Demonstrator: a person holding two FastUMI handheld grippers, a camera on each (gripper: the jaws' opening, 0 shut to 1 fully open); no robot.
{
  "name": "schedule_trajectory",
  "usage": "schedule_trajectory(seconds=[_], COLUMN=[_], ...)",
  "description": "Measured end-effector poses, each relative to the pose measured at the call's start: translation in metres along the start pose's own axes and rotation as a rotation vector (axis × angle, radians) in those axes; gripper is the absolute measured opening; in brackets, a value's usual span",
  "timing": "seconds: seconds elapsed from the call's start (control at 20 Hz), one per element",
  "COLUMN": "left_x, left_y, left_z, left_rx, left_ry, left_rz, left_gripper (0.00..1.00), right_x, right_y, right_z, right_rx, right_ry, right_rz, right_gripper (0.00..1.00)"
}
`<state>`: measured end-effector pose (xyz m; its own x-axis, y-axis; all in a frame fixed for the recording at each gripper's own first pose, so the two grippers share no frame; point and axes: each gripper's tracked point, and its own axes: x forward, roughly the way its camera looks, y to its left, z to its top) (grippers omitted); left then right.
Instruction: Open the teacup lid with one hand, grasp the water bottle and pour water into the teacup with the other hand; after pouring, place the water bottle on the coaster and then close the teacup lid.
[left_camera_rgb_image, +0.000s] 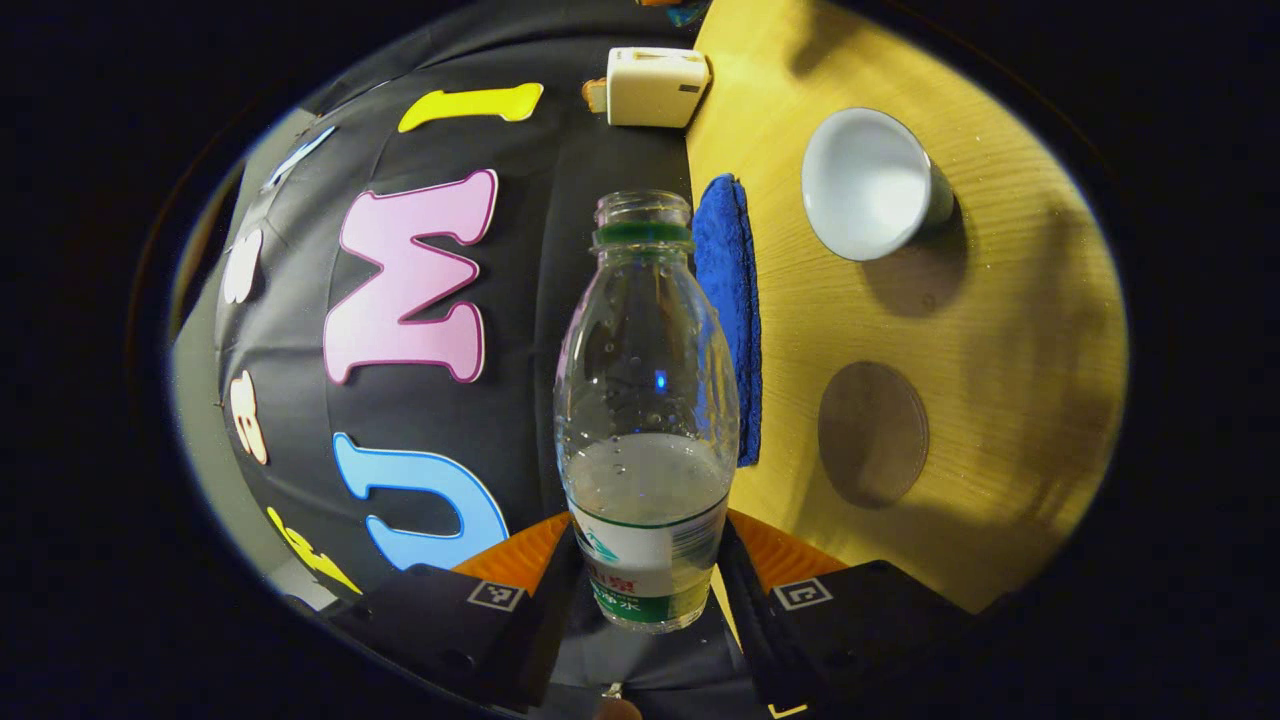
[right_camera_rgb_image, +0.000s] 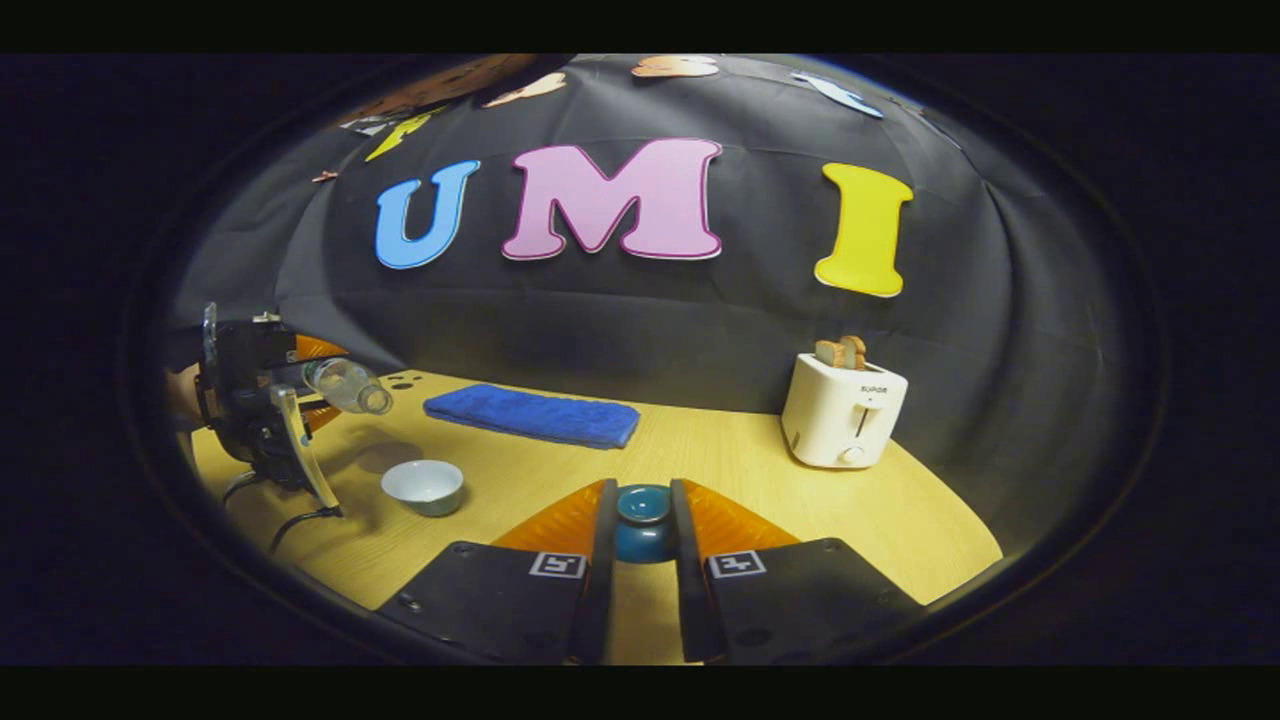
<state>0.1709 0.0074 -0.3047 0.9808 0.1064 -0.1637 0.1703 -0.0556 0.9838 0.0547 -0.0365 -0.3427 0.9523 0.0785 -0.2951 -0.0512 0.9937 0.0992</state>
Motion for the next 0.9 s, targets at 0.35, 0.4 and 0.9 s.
schedule_trajectory(seconds=[0.35,0.4,0.9], left_x=[0.004,0.004,0.008], left_y=[-0.007,-0.006,0.0], left_z=[0.006,0.007,0.01], left_rx=[0.072,0.084,0.15], left_ry=[-0.027,-0.03,-0.052], left_rz=[0.01,0.015,0.052], left_gripper=[0.75,0.75,0.75], right_x=[-0.001,-0.001,-0.001], right_y=[-0.006,-0.007,-0.008], right_z=[0.0,0.0,-0.002], right_rx=[-0.004,-0.005,-0.012], right_ry=[-0.005,-0.004,-0.005], right_rz=[-0.01,-0.013,-0.016], right_gripper=[0.24,0.24,0.29])
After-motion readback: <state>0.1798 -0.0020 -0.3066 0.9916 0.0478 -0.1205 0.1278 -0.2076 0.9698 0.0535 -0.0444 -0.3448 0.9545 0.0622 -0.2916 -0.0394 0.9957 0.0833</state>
